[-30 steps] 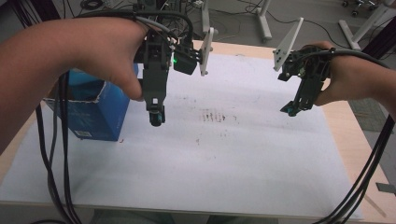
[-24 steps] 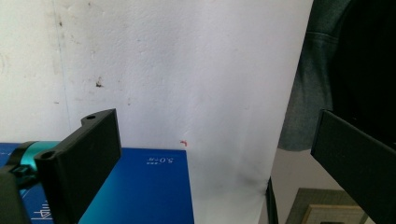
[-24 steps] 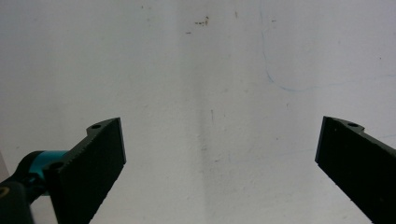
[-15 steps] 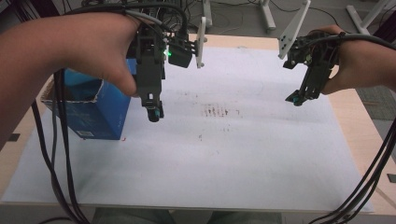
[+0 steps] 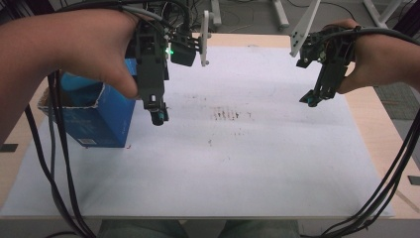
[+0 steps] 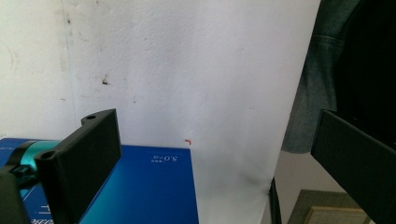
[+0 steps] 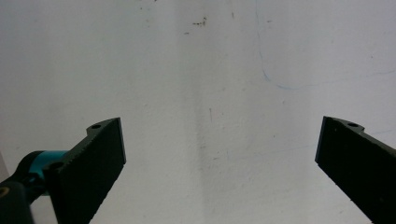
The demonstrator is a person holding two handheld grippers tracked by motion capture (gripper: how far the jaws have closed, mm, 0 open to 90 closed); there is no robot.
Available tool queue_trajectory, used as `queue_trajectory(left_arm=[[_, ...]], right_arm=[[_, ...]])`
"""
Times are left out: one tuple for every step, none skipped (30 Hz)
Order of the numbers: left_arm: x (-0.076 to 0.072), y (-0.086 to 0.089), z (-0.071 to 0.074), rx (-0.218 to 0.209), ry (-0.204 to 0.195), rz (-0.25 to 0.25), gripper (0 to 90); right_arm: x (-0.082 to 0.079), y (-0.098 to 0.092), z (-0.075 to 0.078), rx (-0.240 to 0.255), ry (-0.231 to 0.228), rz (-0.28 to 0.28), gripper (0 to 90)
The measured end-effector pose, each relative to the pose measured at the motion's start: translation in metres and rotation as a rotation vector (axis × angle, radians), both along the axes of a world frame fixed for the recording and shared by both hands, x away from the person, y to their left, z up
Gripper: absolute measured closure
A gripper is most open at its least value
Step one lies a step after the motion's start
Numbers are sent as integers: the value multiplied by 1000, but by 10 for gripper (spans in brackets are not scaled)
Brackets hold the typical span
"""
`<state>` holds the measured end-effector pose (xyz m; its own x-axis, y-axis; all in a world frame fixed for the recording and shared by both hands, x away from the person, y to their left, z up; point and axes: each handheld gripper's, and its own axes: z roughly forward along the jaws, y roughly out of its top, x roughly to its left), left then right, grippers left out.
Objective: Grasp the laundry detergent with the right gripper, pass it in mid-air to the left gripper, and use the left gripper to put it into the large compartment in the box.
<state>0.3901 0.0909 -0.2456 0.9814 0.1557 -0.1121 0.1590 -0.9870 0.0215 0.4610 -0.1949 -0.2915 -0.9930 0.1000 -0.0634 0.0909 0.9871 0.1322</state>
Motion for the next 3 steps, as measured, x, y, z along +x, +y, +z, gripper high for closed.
queue_trajectory(left_arm=[[0, 0, 0, -1, -2, -2, 16], [0, 1, 0, -1, -3, -3, 16], [-1, 1, 0, -1, -4, -5, 16]], right_arm=[[0, 0, 0, 1, -1, 3, 7], [0, 1, 0, 3, -1, -4, 7], [0, 2, 0, 2, -1, -2, 7]])
